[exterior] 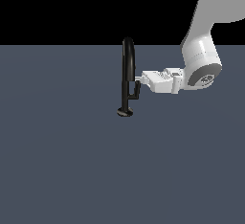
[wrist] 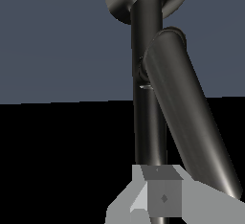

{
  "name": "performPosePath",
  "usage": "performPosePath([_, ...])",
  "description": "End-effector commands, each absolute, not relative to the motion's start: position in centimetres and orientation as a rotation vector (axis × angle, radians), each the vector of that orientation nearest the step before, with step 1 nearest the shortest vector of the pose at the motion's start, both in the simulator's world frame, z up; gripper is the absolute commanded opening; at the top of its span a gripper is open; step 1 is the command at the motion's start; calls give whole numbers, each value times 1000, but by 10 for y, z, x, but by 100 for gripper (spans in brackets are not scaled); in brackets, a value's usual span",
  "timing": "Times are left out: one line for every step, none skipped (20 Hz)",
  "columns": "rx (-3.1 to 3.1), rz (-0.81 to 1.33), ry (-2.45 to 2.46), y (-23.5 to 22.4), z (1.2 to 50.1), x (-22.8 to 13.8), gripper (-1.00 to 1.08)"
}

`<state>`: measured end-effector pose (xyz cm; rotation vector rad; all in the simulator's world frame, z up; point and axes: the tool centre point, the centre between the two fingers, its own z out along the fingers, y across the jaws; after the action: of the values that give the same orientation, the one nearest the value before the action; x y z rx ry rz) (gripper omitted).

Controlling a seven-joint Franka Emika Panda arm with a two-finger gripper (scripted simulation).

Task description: Turn on the faucet by rotating a designated handle.

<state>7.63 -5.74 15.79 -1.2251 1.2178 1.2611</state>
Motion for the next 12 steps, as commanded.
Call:
performPosePath([-1224,1268,1216,-58,160,69,-100])
performPosePath([-1224,1268,1216,-58,160,69,-100])
performPosePath([-1226,1261,1216,-58,160,73,-100])
performPosePath([-1226,1261,1216,-58,159,70,-100])
performPosePath([-1226,1262,1216,-58,158,67,-100])
performPosePath([-1226,1262,1216,-58,157,64,-100])
performPosePath([-1225,1263,1216,-58,156,62,-100])
performPosePath([-1225,1263,1216,-58,155,59,-100])
performPosePath([-1225,1263,1216,-58,153,56,-100])
performPosePath([-1225,1263,1216,-59,152,53,-100])
performPosePath([-1225,1264,1216,-59,151,50,-100])
performPosePath([-1225,1264,1216,-59,150,47,-100])
